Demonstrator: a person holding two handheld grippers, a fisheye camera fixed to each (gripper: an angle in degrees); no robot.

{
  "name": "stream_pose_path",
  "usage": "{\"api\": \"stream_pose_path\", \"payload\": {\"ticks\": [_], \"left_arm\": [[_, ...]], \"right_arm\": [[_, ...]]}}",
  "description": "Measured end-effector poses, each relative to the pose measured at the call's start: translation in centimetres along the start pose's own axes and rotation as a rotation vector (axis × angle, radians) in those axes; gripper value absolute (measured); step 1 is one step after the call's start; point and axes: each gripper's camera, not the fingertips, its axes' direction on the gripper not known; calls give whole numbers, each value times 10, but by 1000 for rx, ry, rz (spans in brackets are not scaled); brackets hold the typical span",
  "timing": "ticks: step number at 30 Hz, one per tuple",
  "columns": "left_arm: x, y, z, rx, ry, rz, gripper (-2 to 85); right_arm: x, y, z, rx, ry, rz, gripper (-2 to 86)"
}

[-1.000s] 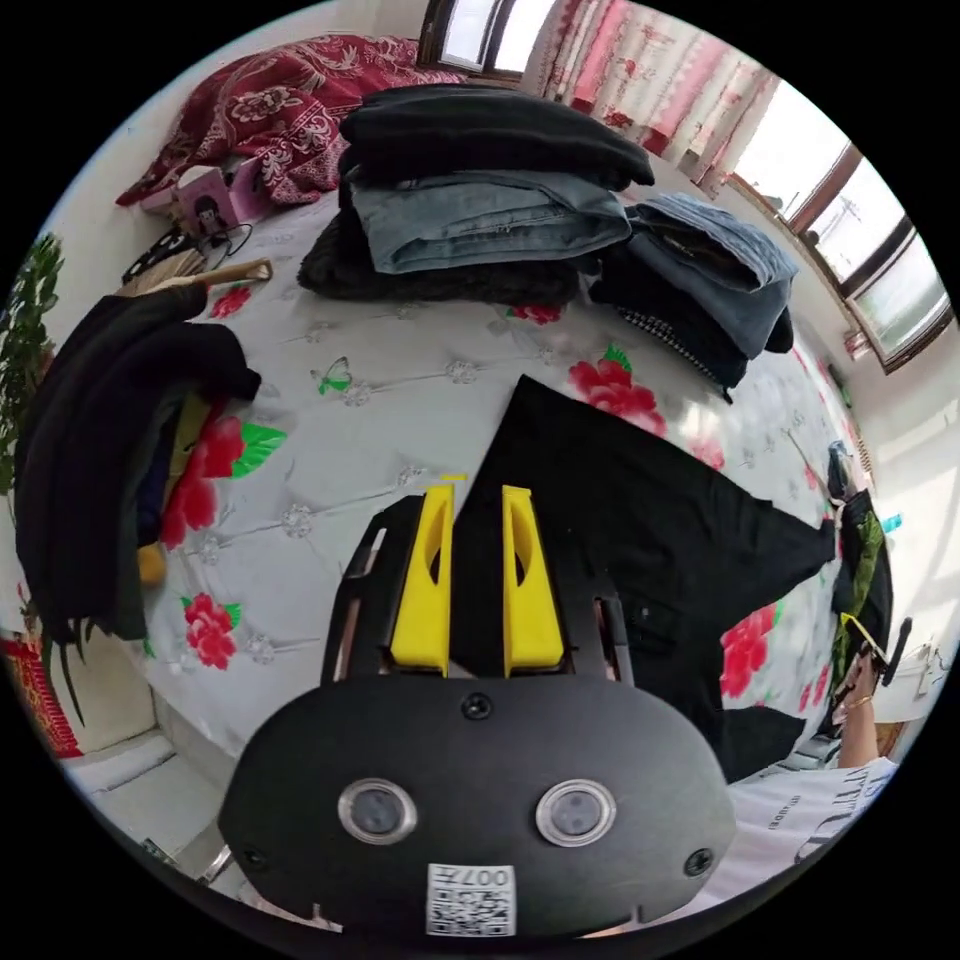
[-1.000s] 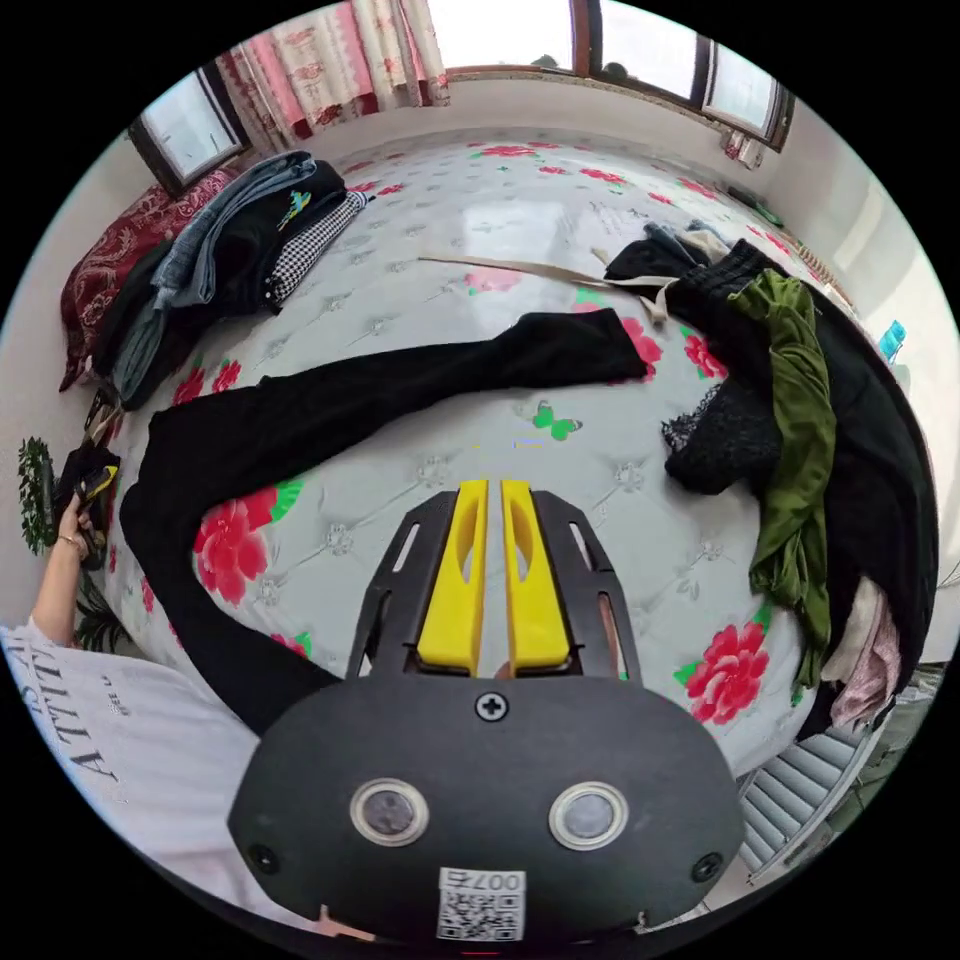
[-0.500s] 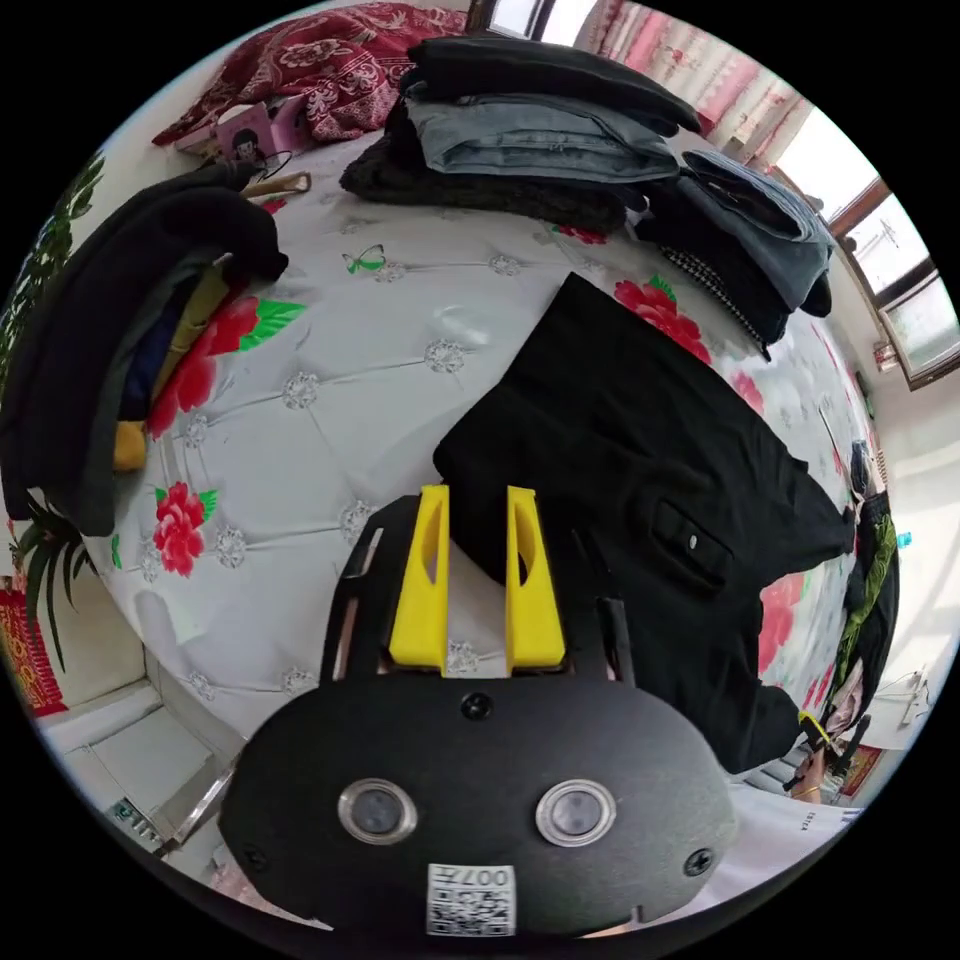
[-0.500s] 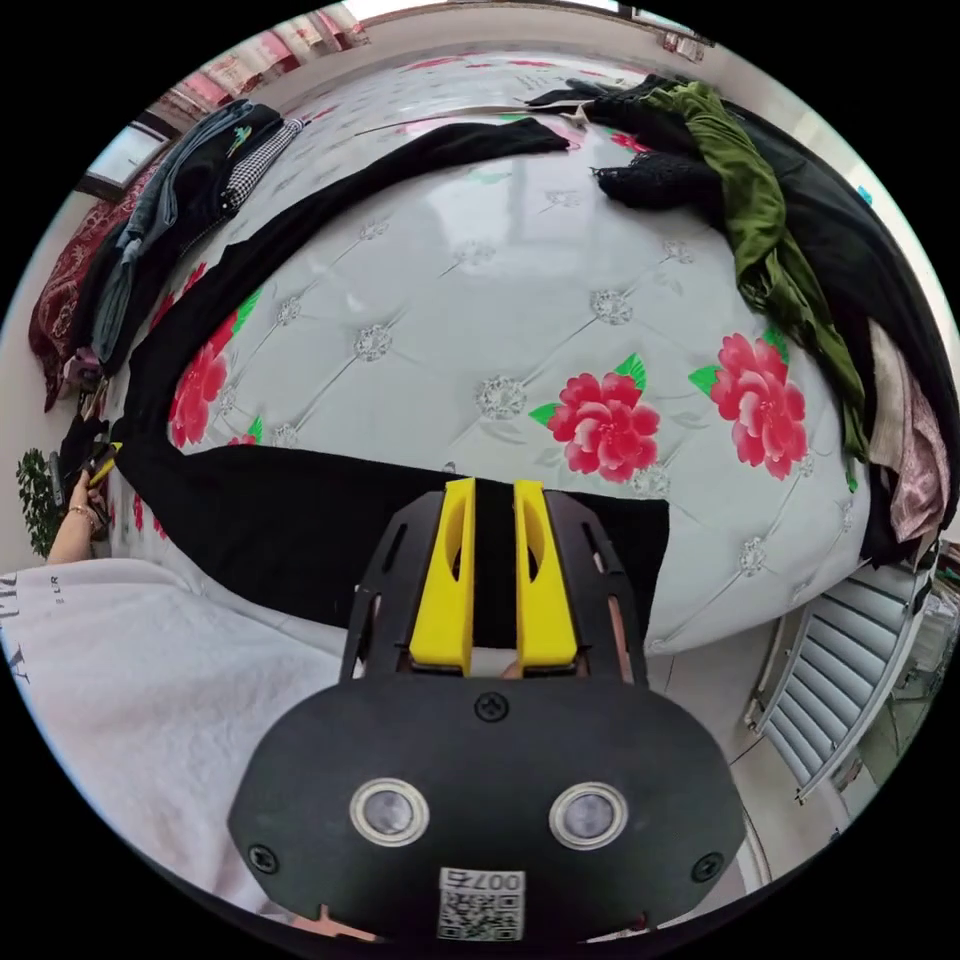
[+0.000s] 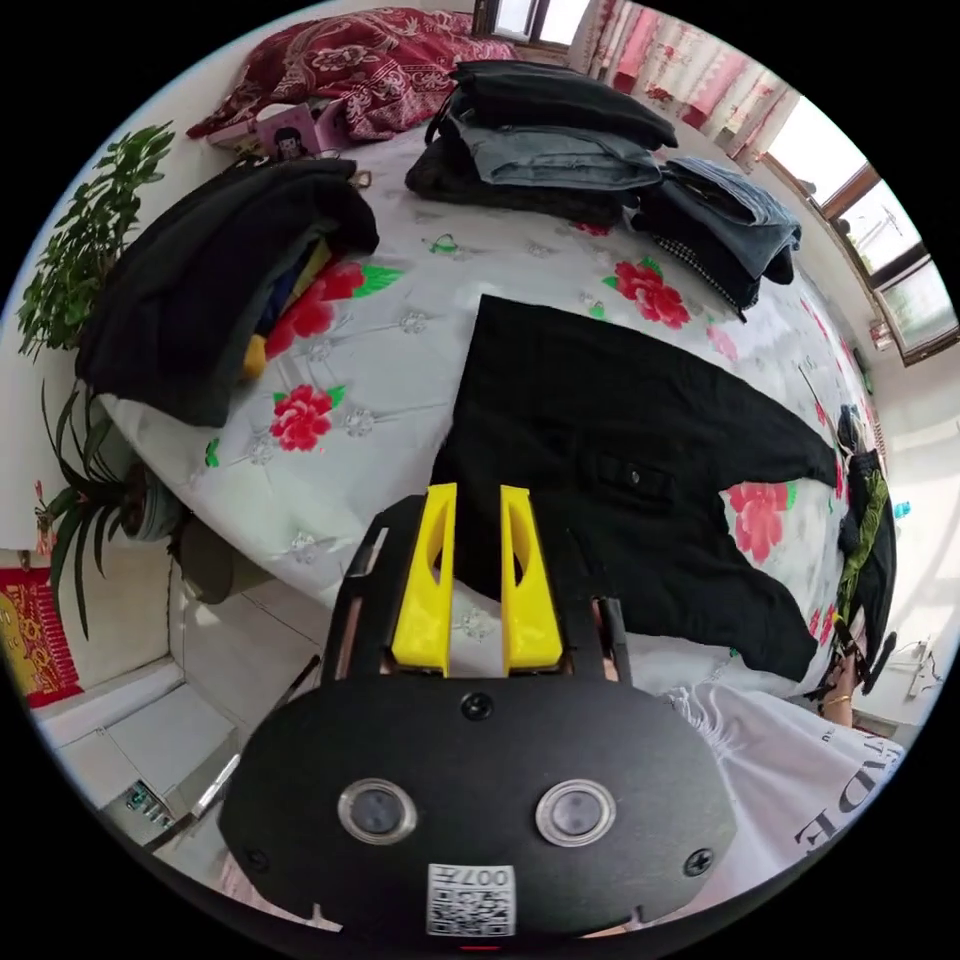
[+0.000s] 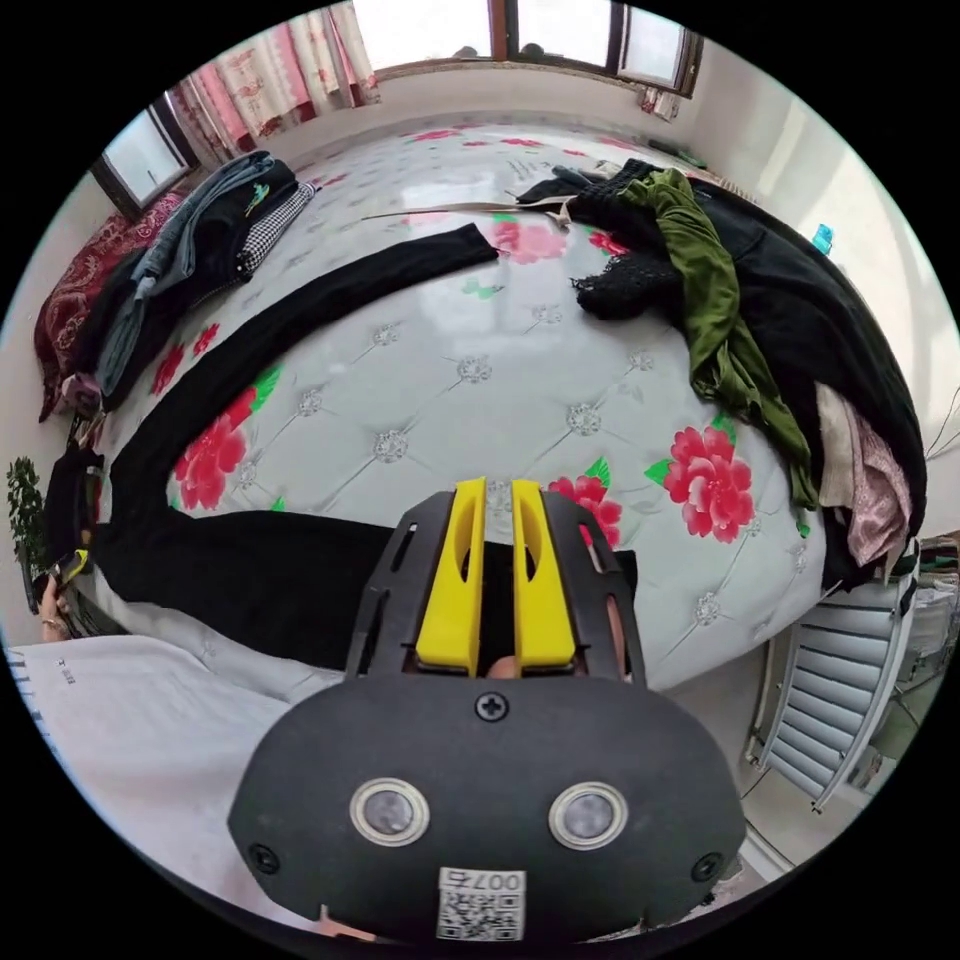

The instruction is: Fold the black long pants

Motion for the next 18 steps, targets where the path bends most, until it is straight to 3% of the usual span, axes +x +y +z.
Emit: {"api": "stream_pose_path", "payload": {"ticks": [5,9,18], "left_arm": [[-38,47,18,-17,119,-145,96],[-39,56,43,-82,179,-163,109],[23,34,61,-188,-198,123,7]], "right_arm": [[1,64,-25,7,-86,46,66],[18,95,-18,-58,-35,118,77],[12,70,12,-218,19,27,78]]}}
